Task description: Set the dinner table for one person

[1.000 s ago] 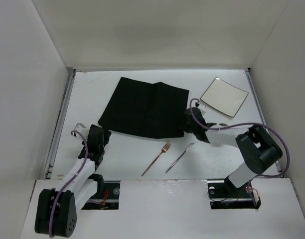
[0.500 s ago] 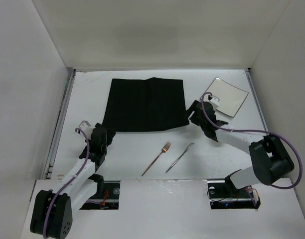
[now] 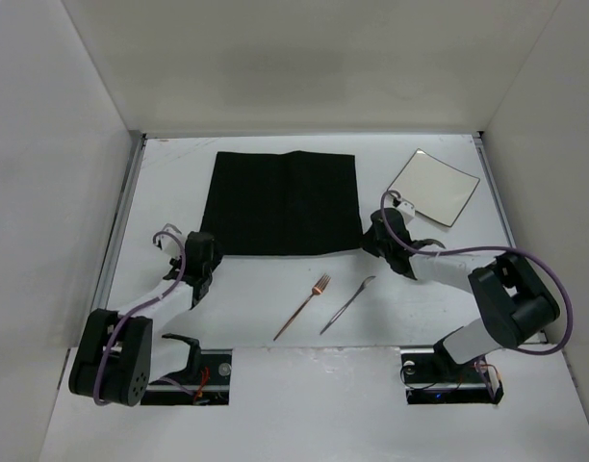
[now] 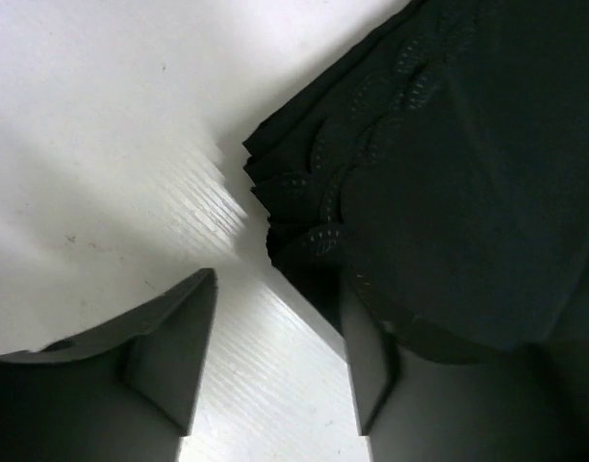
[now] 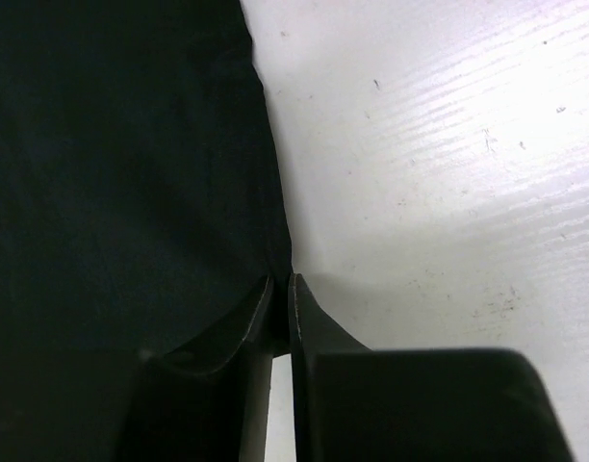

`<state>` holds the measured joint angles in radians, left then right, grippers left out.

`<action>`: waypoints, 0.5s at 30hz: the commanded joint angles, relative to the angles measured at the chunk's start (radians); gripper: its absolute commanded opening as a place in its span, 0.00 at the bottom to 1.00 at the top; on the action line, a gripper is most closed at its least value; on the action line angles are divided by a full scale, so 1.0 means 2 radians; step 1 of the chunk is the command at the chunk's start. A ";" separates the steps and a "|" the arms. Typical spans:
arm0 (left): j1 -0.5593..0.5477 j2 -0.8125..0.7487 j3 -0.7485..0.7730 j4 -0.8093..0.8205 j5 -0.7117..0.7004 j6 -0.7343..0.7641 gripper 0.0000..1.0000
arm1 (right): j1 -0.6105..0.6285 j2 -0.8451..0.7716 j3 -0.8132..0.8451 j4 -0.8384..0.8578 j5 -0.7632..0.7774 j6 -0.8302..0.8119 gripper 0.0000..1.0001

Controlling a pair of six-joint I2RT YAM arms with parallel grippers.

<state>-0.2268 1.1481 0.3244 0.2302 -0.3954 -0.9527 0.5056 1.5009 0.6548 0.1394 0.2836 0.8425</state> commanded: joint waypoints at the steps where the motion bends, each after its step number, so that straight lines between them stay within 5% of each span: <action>1: 0.006 0.015 0.007 0.044 -0.003 -0.010 0.46 | 0.004 -0.011 -0.014 0.007 0.009 0.009 0.14; 7: 0.000 -0.007 -0.023 0.057 0.004 -0.011 0.11 | 0.004 -0.016 -0.027 -0.002 0.043 0.017 0.12; 15: -0.017 -0.108 -0.077 -0.001 0.022 -0.014 0.09 | 0.022 -0.098 -0.045 -0.058 0.102 0.022 0.15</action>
<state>-0.2424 1.0046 0.2001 0.2794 -0.3641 -0.9710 0.5392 1.3800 0.5827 0.0742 0.3943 0.8806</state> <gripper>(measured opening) 0.082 0.148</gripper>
